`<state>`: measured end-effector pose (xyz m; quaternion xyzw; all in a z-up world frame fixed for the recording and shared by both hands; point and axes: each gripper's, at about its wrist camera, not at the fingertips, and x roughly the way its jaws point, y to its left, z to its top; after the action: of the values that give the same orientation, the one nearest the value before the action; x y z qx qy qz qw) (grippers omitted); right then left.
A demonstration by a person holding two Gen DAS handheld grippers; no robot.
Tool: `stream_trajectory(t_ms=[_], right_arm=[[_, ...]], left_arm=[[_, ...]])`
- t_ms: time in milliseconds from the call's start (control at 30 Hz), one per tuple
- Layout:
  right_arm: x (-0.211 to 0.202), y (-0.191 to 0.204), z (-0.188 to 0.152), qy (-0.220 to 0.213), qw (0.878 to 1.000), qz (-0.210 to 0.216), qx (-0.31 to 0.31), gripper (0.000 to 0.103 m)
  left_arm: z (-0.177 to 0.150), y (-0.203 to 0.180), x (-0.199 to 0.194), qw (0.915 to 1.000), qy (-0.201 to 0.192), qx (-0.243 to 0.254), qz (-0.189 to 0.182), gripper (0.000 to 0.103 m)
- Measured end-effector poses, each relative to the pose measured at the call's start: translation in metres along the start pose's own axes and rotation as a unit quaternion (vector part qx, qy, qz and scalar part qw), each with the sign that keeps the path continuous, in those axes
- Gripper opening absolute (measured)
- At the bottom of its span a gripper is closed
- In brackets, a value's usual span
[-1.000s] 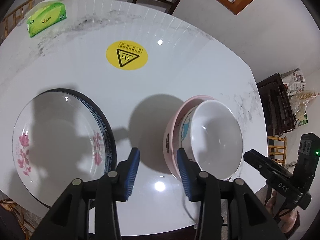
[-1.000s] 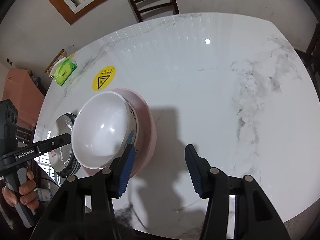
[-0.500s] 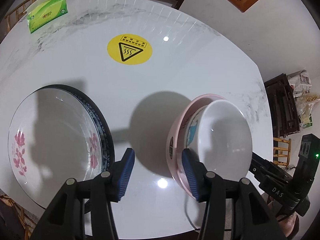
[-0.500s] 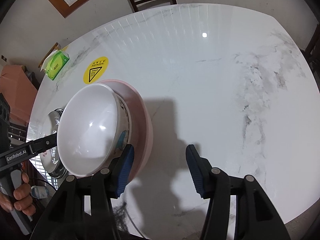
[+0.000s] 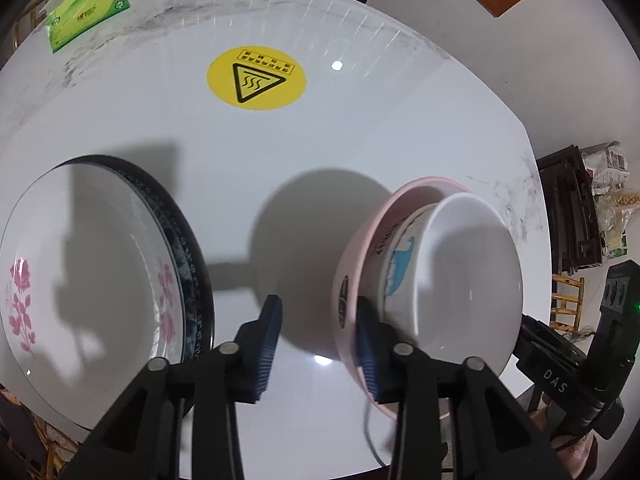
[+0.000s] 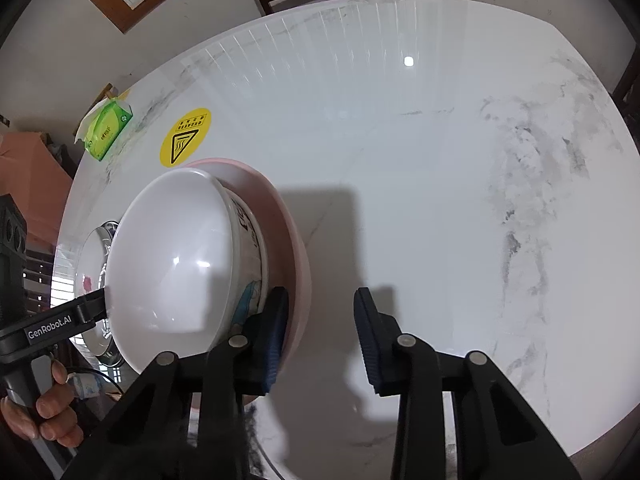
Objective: Organize plates and bowls
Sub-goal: 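Move both tools to the pink bowl rim and close on it, then lift and carry the nested pink bowls over the plate stack with both tools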
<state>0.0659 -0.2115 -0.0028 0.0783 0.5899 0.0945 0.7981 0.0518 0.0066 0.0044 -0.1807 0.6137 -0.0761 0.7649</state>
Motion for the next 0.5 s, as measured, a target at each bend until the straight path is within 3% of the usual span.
stream_trajectory(t_ms=[267, 433, 500], right_arm=[[0.001, 0.003, 0.002, 0.0, 1.0, 0.008, 0.003, 0.022], [0.0, 0.009, 0.002, -0.006, 1.0, 0.013, -0.003, 0.014], [0.0, 0.01, 0.002, -0.007, 1.0, 0.011, -0.003, 0.014]], left_arm=[[0.001, -0.006, 0.002, 0.9999, -0.002, 0.013, 0.002, 0.024], [0.0, -0.014, 0.002, 0.9997, -0.008, 0.024, -0.002, 0.01], [-0.001, -0.017, 0.002, 0.9995, -0.011, 0.029, 0.004, 0.009]])
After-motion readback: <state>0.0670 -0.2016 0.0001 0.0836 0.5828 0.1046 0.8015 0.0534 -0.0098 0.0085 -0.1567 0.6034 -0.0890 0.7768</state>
